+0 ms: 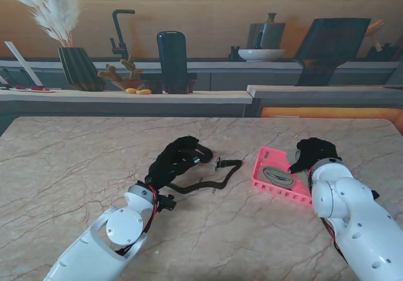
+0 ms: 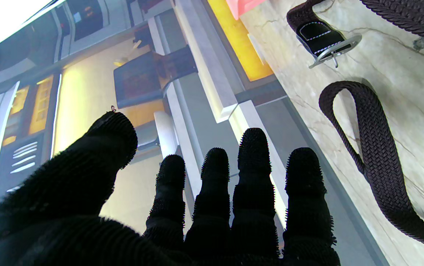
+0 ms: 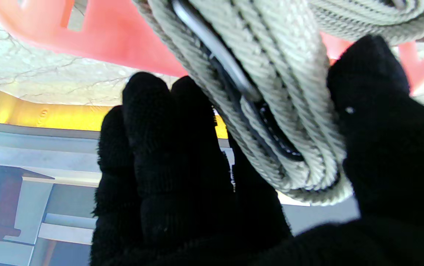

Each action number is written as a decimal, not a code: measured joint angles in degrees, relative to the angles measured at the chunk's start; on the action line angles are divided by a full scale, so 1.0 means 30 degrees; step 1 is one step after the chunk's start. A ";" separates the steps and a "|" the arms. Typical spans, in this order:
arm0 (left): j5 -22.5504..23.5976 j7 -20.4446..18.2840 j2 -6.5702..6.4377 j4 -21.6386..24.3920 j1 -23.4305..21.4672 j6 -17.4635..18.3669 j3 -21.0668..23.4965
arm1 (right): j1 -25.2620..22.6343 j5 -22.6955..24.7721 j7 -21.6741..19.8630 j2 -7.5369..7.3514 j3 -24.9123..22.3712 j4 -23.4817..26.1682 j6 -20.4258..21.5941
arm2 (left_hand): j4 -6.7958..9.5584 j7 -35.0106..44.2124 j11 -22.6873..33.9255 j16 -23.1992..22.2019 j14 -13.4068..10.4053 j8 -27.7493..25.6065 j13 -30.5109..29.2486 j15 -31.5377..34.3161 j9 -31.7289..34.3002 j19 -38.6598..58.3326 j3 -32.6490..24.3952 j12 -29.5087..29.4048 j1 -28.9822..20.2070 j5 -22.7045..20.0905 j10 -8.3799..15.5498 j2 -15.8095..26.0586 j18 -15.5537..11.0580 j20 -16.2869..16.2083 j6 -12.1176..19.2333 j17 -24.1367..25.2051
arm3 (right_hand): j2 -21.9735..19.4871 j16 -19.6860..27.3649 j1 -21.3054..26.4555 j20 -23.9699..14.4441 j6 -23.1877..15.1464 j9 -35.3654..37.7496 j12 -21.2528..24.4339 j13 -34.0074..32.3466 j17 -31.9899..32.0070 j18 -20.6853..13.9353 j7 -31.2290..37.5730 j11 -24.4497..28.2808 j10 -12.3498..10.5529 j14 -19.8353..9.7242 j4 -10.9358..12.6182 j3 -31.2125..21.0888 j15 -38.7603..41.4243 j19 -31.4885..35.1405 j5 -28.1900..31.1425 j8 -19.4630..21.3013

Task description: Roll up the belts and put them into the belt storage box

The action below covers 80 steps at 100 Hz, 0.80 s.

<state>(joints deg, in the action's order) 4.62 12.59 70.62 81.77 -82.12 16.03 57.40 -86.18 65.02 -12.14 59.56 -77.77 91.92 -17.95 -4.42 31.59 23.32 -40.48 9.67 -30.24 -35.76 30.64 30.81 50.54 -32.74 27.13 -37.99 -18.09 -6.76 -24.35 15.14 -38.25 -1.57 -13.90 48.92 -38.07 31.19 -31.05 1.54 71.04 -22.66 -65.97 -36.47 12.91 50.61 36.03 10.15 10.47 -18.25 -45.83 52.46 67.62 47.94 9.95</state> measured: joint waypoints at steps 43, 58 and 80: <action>-0.0046 -0.0002 0.0001 0.0037 0.0006 -0.0073 -0.0039 | -0.0020 0.0916 -0.0137 -0.0095 0.0446 -0.1460 -0.0043 | 0.0000 -0.0001 -0.0001 0.0000 0.0006 0.0000 0.0000 0.0000 0.0006 0.0000 0.0005 0.0000 -0.0005 -0.0003 0.0000 0.0001 0.0000 0.0000 0.0000 0.0000 | 0.0000 0.0000 0.0000 0.0033 0.0001 0.0000 -0.0003 0.0000 0.0086 0.0003 0.0000 0.0000 0.0001 0.0003 0.0000 0.0004 0.0000 0.0002 0.0001 0.0047; -0.0066 -0.0035 0.0001 0.0037 0.0009 -0.0076 -0.0045 | 0.0131 0.1100 -0.0290 -0.0206 0.0878 -0.2026 -0.0043 | 0.0000 -0.0021 -0.0001 0.0000 0.0016 0.0000 0.0000 -0.0005 0.0200 -0.0002 0.0185 0.0000 -0.0005 -0.0447 0.0000 0.0006 0.0000 0.0000 0.0000 0.0001 | -0.0001 0.0000 0.0000 0.0037 0.0001 0.0000 -0.0003 0.0000 0.0096 0.0003 0.0000 0.0000 0.0001 0.0004 0.0000 0.0014 -0.0001 0.0003 0.0001 0.0124; -0.0112 -0.0047 0.0001 0.0038 0.0013 -0.0097 -0.0058 | 0.0616 0.1110 -0.0659 -0.0282 0.1777 -0.2727 -0.0793 | 0.0002 -0.0021 -0.0002 0.0000 0.0019 0.0000 0.0000 -0.0011 0.0220 -0.0003 0.0190 0.0000 -0.0008 -0.0447 0.0000 0.0009 0.0003 0.0000 0.0000 0.0001 | -0.0015 0.0000 0.0000 0.0040 0.0005 -0.0006 -0.0196 0.0012 0.0272 0.0003 0.0000 0.0135 0.0093 0.0071 0.0012 0.0042 -0.0011 0.0003 0.0001 0.0281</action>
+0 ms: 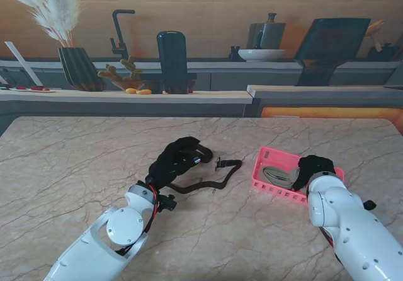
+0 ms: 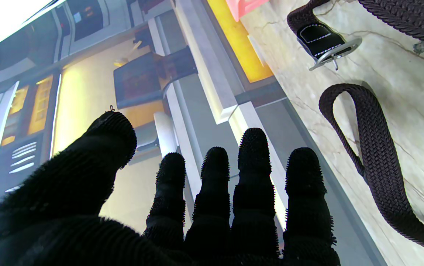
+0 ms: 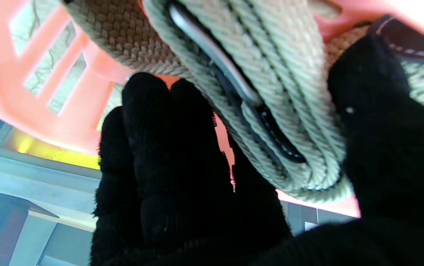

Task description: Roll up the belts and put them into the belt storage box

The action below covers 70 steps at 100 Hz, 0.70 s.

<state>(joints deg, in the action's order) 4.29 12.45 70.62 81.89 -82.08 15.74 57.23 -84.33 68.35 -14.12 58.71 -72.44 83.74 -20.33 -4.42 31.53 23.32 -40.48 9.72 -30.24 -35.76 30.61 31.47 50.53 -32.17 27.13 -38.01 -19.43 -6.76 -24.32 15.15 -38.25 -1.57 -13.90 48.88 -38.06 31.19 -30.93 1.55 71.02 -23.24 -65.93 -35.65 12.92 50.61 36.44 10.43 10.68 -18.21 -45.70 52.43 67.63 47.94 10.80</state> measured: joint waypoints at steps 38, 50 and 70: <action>-0.0052 0.0001 0.0005 0.0000 0.0004 -0.0035 -0.0005 | 0.0589 0.0509 -0.1494 -0.0106 0.0592 -0.0319 -0.0622 | 0.0001 -0.0002 0.0000 0.0000 0.0001 0.0000 0.0000 -0.0001 0.0000 0.0000 0.0040 0.0000 -0.0007 0.0000 0.0000 0.0252 0.0001 0.0000 0.0000 0.0000 | -0.2323 0.0711 -0.0949 0.0431 0.0312 -0.2223 -0.0146 0.1523 0.1289 0.0441 -0.1538 0.0382 0.0342 0.0185 0.0929 0.0385 -0.1902 -0.0519 -0.0875 0.2154; -0.0114 0.0004 0.0006 0.0024 -0.0002 -0.0069 -0.0005 | 0.0466 0.0828 -0.1799 -0.0112 0.0566 -0.0135 -0.0885 | 0.0003 -0.0002 0.0000 0.0002 0.0002 0.0000 0.0000 -0.0003 0.0000 0.0000 0.0040 0.0000 -0.0010 0.0000 0.0000 0.0252 0.0001 0.0000 0.0000 0.0000 | -0.3606 0.0899 -0.1466 0.0434 0.0583 -0.2736 -0.0124 0.1712 0.1535 0.0487 -0.3466 0.0387 0.0586 0.0252 0.1329 0.1082 -0.1987 -0.0587 -0.0748 0.3797; -0.0168 0.0006 0.0007 0.0043 -0.0005 -0.0089 -0.0038 | -0.0027 0.1019 -0.1623 -0.0062 0.0212 0.0207 -0.1164 | 0.0003 -0.0004 -0.0001 0.0002 0.0002 0.0000 0.0005 -0.0007 0.0225 0.0000 0.0040 0.0004 -0.0010 0.0000 0.0000 0.0252 0.0002 0.0000 0.0000 0.0000 | -0.5707 0.0960 -0.3413 0.0434 0.0978 -0.2949 -0.0120 0.2087 0.1726 0.0754 -0.5170 0.0387 0.0820 0.0478 0.2139 0.1850 -0.2156 -0.0594 -0.0154 0.5986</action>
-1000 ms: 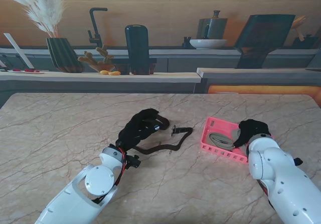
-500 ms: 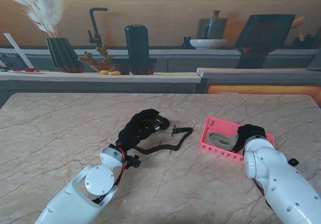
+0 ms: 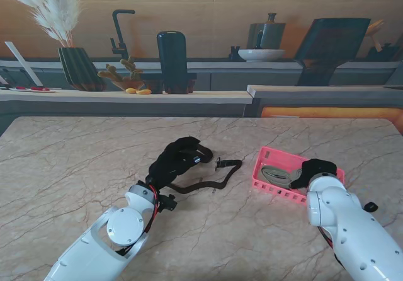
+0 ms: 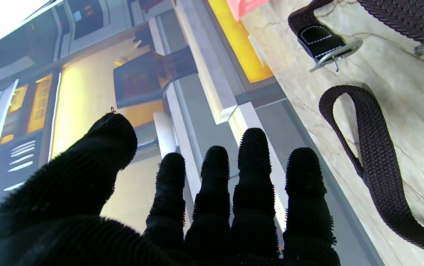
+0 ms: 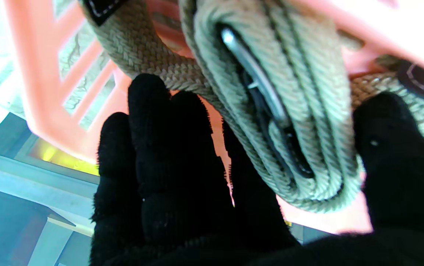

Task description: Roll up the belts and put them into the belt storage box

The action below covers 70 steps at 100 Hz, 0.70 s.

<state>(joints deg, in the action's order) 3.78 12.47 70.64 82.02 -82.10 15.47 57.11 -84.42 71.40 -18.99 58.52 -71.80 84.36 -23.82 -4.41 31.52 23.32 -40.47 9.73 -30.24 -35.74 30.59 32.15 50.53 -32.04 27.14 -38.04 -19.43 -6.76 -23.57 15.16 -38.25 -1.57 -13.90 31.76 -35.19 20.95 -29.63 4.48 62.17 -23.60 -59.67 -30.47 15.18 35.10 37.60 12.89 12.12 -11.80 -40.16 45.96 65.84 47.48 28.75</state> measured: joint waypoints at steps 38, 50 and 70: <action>-0.0075 0.0000 0.0016 0.0025 0.0005 -0.0109 -0.0078 | -0.0743 -0.0425 0.1064 0.0124 -0.0663 0.0452 -0.0086 | 0.0001 0.0000 -0.0001 0.0000 0.0000 -0.0005 0.0000 0.0079 0.0001 0.0000 0.0000 0.0006 -0.0001 0.0000 0.0000 0.0000 0.0002 0.0000 0.0000 0.0001 | 0.0327 0.0000 -0.0567 0.0003 0.0061 -0.0568 0.0000 0.0523 0.0340 0.0159 -0.0656 0.0355 0.0067 0.0136 0.0361 -0.0429 0.0022 -0.0006 0.0489 0.0710; -0.0115 0.0023 0.0027 0.0029 0.0004 -0.0134 -0.0104 | -0.0909 -0.0291 0.1262 0.0144 -0.0734 0.0672 -0.0086 | 0.0001 0.0000 -0.0001 0.0001 0.0000 -0.0006 -0.0058 0.0096 0.0068 0.0000 0.0000 0.0010 -0.0002 0.0000 0.0000 0.0000 0.0002 0.0000 0.0000 0.0003 | 0.0537 -0.0017 -0.0399 0.0004 0.0062 -0.0953 -0.0168 0.0525 0.0325 0.0163 -0.0682 0.0671 0.0086 0.0136 0.0364 -0.0435 0.0098 -0.0005 0.0492 0.1063; -0.0122 0.0069 0.0041 0.0072 -0.0012 -0.0153 -0.0106 | -0.0903 0.2404 0.1089 0.0165 -0.0442 0.0687 -0.0829 | 0.0001 0.0000 -0.0001 0.0001 0.0000 -0.0008 -0.0060 0.0105 0.0240 0.0000 0.0000 0.0011 -0.0002 0.0000 0.0000 0.0000 0.0002 0.0000 0.0000 0.0003 | -0.0052 -0.0462 -0.0870 -0.0134 -0.0088 -0.1415 -0.0480 0.0727 0.0246 0.0414 -0.0720 0.1386 0.0299 0.0168 0.0819 0.1691 0.1056 0.0042 0.0462 0.2068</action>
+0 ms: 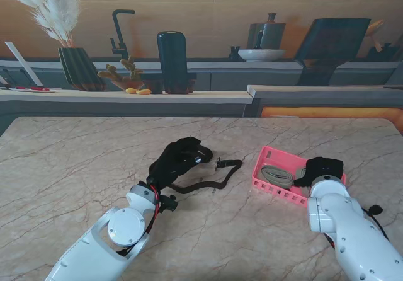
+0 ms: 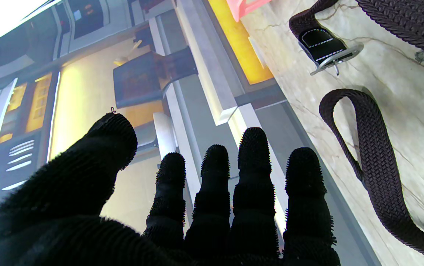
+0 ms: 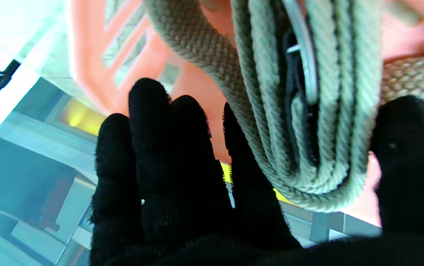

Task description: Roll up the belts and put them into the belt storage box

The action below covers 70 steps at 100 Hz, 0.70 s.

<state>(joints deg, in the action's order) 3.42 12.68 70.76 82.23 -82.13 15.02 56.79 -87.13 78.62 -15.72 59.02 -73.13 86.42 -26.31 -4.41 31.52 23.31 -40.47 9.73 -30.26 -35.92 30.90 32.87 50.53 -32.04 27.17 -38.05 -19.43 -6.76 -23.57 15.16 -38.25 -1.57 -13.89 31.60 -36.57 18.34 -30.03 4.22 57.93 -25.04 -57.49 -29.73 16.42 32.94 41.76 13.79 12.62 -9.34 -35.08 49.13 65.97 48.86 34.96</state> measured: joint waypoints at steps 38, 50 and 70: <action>-0.0030 0.0038 0.0012 0.0143 -0.0048 -0.0085 0.0014 | 0.0456 -0.1355 -0.0097 -0.0022 0.0552 -0.0506 -0.0923 | 0.0000 -0.0001 0.0000 0.0000 0.0000 -0.0005 -0.0004 0.0100 0.0225 -0.0001 0.0000 0.0003 -0.0003 0.0000 0.0000 0.0001 0.0000 0.0000 0.0000 0.0000 | -0.2657 -0.0100 -0.2180 -0.0113 -0.0291 -0.0395 -0.0176 0.0551 0.0285 0.0282 0.0517 0.0449 0.0226 0.0308 0.0207 0.0627 0.0633 0.0330 -0.0247 0.1055; -0.0031 0.0114 0.0026 0.0174 -0.0055 -0.0128 0.0012 | 0.0633 -0.0743 -0.0921 -0.0033 0.0790 -0.0579 -0.1452 | 0.0000 -0.0001 0.0000 0.0000 0.0000 -0.0007 -0.0195 0.0136 0.0322 -0.0001 0.0000 0.0005 -0.0004 -0.0009 0.0000 0.0001 0.0000 0.0000 0.0000 0.0000 | -0.3834 -0.0100 -0.3559 -0.0129 -0.0484 -0.0838 -0.0176 0.0755 0.0332 0.0514 0.0523 0.0427 0.0519 0.0478 0.0216 0.0713 0.0634 0.0331 -0.0789 0.1057; -0.0101 0.0121 0.0042 0.0190 -0.0055 -0.0169 -0.0003 | 0.0497 -0.0316 -0.1978 -0.0017 0.0505 -0.0318 -0.1363 | 0.0000 -0.0001 0.0000 0.0001 0.0000 -0.0020 -0.0198 0.0152 0.0342 -0.0001 0.0000 0.0154 -0.0252 -0.0520 0.0000 0.0028 0.0000 0.0000 0.0000 -0.0024 | -0.4839 -0.0100 -0.4299 -0.0347 -0.0402 -0.1795 -0.0176 0.1641 0.1055 0.0506 0.0265 0.0187 0.0742 0.0580 0.0216 0.1068 0.0634 0.0501 -0.2298 0.1064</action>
<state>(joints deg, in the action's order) 3.12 13.04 70.89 82.80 -82.30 14.51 56.79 -85.64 77.67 -21.65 58.97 -71.62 85.47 -30.40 -4.41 31.52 23.31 -40.47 9.73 -30.32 -36.52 31.36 33.90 50.53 -32.04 27.63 -38.80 -20.99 -6.76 -23.48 15.16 -38.25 -1.57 -13.96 17.08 -36.87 5.45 -31.08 3.01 52.54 -25.57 -52.56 -26.57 17.94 33.74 42.32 16.01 14.36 -8.69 -31.88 51.03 67.47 41.97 38.15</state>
